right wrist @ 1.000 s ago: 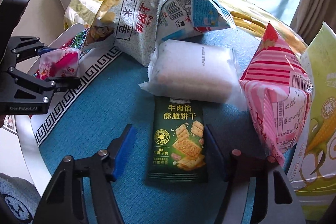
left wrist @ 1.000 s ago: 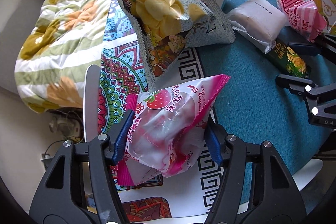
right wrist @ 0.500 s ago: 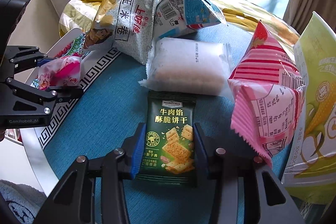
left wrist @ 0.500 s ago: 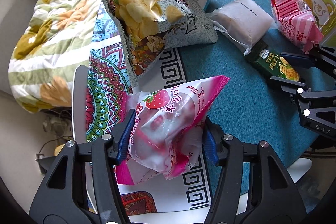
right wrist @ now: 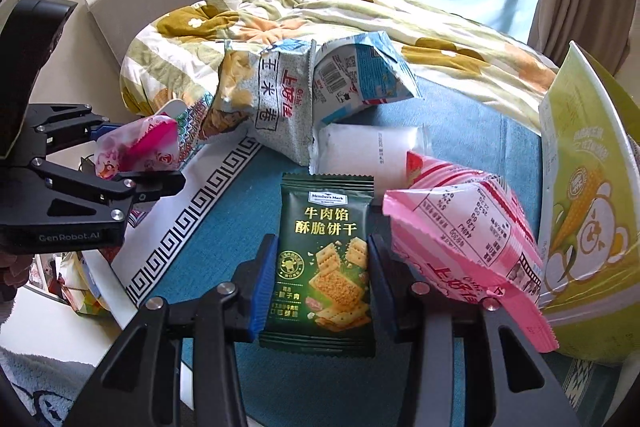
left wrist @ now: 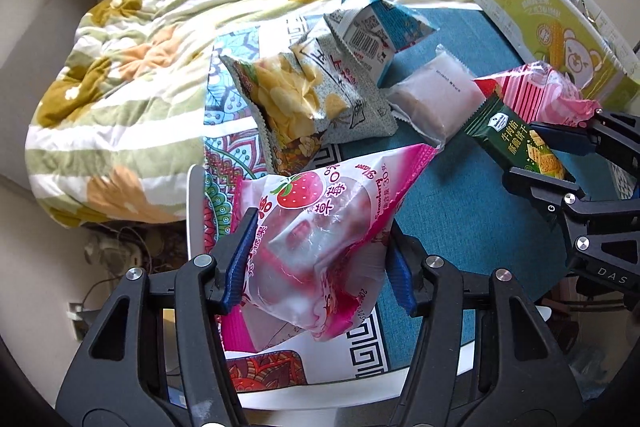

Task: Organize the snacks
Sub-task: 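Carry both packets over the box and open both tools to drop them in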

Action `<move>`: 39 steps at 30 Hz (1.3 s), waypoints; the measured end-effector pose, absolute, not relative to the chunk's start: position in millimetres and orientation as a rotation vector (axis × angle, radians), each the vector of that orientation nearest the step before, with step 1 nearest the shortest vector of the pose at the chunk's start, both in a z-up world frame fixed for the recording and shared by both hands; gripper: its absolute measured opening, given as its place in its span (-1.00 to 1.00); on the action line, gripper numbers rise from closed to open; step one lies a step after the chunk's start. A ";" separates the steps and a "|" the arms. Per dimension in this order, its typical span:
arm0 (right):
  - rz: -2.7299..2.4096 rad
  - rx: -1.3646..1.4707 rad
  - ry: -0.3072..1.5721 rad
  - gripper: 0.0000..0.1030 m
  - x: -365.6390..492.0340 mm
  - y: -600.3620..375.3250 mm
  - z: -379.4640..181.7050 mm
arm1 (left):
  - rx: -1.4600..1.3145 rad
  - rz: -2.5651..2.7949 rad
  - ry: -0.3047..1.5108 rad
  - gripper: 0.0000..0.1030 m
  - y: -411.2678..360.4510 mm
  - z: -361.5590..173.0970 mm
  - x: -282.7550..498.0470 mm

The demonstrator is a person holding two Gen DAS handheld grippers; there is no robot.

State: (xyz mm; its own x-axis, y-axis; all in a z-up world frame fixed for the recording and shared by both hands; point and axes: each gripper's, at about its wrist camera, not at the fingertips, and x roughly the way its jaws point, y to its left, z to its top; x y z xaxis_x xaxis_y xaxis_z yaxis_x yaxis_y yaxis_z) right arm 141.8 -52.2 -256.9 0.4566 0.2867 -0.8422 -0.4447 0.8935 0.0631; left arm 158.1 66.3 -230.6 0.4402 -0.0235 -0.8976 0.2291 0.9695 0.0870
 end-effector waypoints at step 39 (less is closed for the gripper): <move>0.068 0.033 0.779 -0.21 118.1 -316.2 -76.9 | 0.080 -0.509 0.899 0.06 -252.6 -87.8 218.5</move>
State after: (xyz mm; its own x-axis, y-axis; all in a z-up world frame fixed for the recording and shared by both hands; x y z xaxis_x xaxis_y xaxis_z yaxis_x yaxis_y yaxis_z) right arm 118.1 -316.2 -76.9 0.7098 0.0731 -0.7006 -0.0489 0.9973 0.0546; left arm 218.5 -252.6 -87.8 0.5125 -0.3899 -0.7651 0.4555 0.8787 -0.1427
